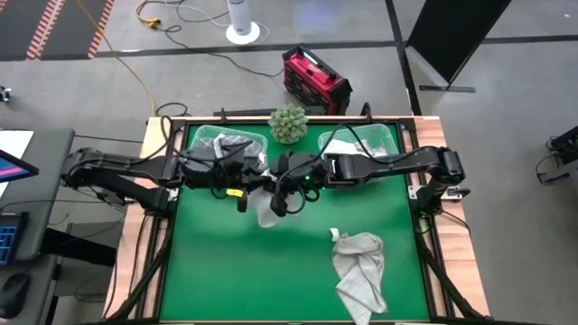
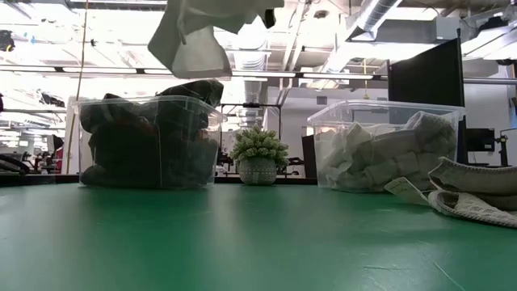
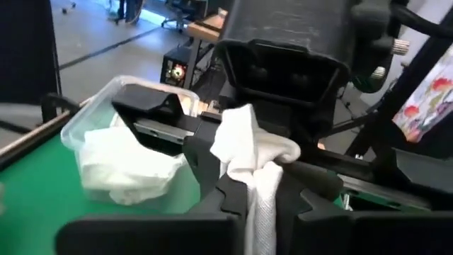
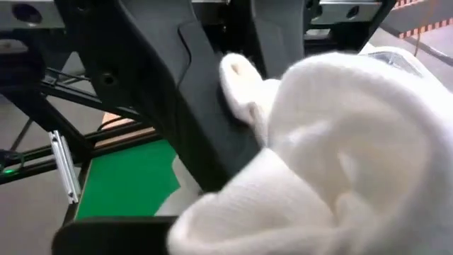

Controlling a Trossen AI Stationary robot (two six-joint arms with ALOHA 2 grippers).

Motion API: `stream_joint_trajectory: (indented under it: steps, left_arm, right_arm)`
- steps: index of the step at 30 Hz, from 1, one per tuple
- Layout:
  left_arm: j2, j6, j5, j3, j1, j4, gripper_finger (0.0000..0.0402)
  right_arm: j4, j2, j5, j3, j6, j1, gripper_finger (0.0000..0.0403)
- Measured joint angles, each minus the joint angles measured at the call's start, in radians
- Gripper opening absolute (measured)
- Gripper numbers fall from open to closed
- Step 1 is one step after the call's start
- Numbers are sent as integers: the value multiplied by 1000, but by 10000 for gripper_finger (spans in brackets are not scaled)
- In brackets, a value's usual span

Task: Sort towels by color in basket
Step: Put the white towel into the right transparent bin

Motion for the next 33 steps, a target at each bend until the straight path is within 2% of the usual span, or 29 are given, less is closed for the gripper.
stream_joint_trajectory:
  steps: [2,4,6,9,12,17,20,23,29,33]
  left_arm:
    - [-5,-19,-1,24,18,-64,46]
    - [-15,-28,-49,51,43,-167,80]
    - [-21,-30,-74,96,64,-221,115]
    - [-23,-30,-101,137,89,-308,162]
    - [-28,-29,-146,170,118,-330,198]
    - [-54,-85,-179,210,155,-316,214]
    - [-62,-108,-176,208,165,-334,211]
    - [-87,-151,-177,208,170,-370,212]
    - [-119,-194,-179,208,172,-494,235]
    - [-148,-186,-185,208,172,-523,243]
  right_arm:
    - [-23,-3,-1,0,0,-13,53]
    - [-132,-33,-1,-7,-4,-25,49]
    - [-174,-61,-3,-4,-15,-37,49]
    - [-328,-125,0,-4,-16,-62,49]
    - [-451,-189,105,-3,-13,-95,49]
    - [-707,-300,345,-3,86,-168,49]
    - [-866,-334,405,-3,152,-219,49]
    - [-993,-354,418,-15,199,-269,49]
    - [-948,-397,454,-195,223,-311,49]
    - [-742,-423,567,-408,236,-282,49]
